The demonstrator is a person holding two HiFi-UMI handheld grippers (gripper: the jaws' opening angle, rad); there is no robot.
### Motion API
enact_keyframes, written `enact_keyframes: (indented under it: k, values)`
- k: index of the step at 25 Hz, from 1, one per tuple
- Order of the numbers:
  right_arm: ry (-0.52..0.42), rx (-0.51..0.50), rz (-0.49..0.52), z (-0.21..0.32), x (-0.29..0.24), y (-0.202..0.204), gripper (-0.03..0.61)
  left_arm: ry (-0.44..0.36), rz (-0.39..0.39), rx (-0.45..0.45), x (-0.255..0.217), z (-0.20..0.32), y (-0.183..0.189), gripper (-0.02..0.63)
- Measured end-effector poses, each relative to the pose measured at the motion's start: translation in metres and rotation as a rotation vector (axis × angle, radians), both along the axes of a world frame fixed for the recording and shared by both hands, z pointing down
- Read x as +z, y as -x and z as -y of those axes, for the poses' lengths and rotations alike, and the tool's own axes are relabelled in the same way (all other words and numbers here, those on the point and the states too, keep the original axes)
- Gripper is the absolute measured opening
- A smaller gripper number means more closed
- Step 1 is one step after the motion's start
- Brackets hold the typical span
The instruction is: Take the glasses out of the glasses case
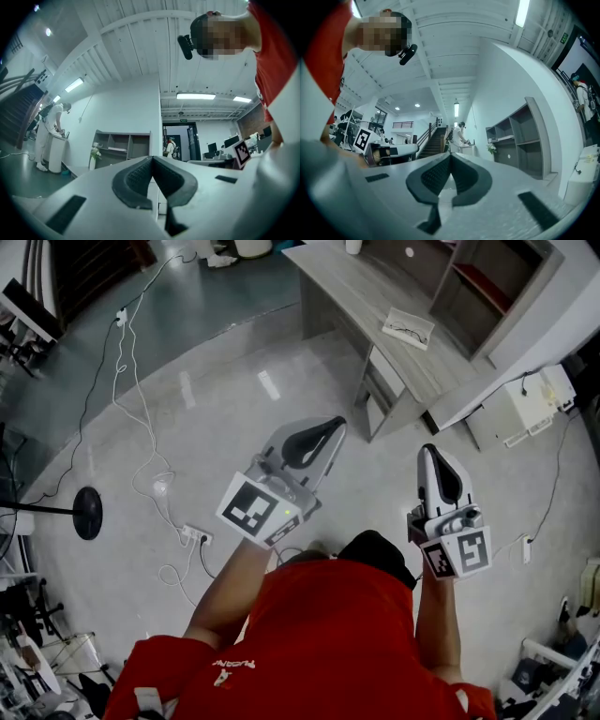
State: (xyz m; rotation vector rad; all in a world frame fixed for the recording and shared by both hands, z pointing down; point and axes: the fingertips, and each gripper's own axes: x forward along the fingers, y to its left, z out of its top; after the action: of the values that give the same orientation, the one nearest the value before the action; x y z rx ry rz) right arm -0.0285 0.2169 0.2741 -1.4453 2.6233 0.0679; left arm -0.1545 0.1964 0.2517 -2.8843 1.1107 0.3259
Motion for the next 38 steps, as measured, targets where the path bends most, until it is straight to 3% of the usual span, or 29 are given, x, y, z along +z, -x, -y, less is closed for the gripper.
enact_keyframes:
  k: [7, 14, 20, 33, 38]
  values:
    - [0.02, 0.022, -0.005, 0.021, 0.005, -0.002, 0.005, 0.006, -0.005, 0.014, 0.001, 0.025, 0.003, 0.009]
    - [0.011, 0.027, -0.005, 0.078, 0.017, -0.018, 0.005, -0.005, 0.031, 0.027, 0.011, 0.079, -0.012, 0.009]
    - [-0.008, 0.041, 0.004, 0.153, 0.015, -0.045, 0.005, -0.012, 0.063, 0.048, 0.011, 0.157, -0.04, 0.009]
    - [0.055, 0.035, -0.012, 0.332, 0.036, -0.129, 0.005, 0.029, 0.14, 0.088, 0.026, 0.344, -0.132, 0.009]
    - [0.061, 0.018, -0.017, 0.381, 0.037, -0.143, 0.005, 0.048, 0.196, 0.128, 0.041, 0.392, -0.157, 0.009]
